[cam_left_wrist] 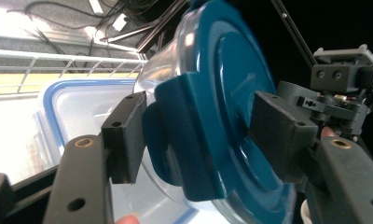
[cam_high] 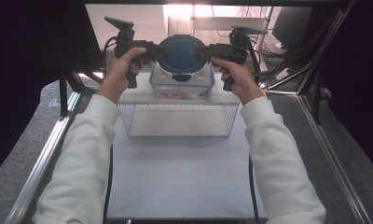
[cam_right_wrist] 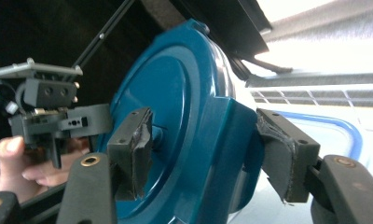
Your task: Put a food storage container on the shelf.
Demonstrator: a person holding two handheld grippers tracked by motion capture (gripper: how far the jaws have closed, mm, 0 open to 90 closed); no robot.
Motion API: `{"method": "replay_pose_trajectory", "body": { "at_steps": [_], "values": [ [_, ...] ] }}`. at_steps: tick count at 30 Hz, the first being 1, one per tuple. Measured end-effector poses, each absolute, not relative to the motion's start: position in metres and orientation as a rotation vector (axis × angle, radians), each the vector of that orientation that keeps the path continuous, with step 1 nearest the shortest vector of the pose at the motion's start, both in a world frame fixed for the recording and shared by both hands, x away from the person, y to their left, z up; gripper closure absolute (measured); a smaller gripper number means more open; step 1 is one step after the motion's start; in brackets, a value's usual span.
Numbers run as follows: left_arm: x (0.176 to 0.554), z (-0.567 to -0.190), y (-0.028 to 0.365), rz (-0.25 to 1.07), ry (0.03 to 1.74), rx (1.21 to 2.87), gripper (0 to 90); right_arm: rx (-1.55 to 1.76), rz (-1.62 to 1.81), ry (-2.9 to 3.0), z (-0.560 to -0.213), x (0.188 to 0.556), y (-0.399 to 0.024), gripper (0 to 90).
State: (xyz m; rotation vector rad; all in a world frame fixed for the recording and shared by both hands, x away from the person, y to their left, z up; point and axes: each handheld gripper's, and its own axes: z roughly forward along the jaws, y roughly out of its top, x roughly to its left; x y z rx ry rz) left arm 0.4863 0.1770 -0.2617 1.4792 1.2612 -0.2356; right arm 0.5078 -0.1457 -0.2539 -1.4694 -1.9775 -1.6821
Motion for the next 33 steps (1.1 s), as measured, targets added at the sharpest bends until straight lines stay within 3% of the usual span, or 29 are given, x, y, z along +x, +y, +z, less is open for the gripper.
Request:
{"method": "replay_pose_trajectory", "body": {
  "at_steps": [11, 13, 15, 17, 22, 33],
  "values": [
    [0.494, -0.273, 0.175, -0.245, 1.269, 1.418, 34.4, -1.493, -1.687, -1.968, -0.258, 0.516, -0.147, 37.5],
    [0.492, -0.272, 0.175, -0.204, 1.286, 1.436, 28.4, -1.494, -1.701, -2.006, -0.257, 0.514, -0.146, 32.5],
    [0.489, -0.27, 0.178, -0.171, 1.307, 1.437, 18.7, -1.494, -1.711, -2.051, -0.254, 0.51, -0.146, 21.4],
    [0.483, -0.269, 0.184, -0.153, 1.295, 1.425, 17.4, -1.497, -1.72, -2.06, -0.253, 0.508, -0.147, 19.4],
    [0.454, -0.269, 0.197, -0.04, 1.266, 1.42, 15.1, -1.456, -1.793, -2.154, -0.245, 0.49, -0.157, 14.9],
    [0.361, -0.292, 0.197, 0.126, 1.112, 1.516, 16.3, -1.343, -1.814, -2.39, -0.259, 0.419, -0.188, 17.0]
  ]
}}
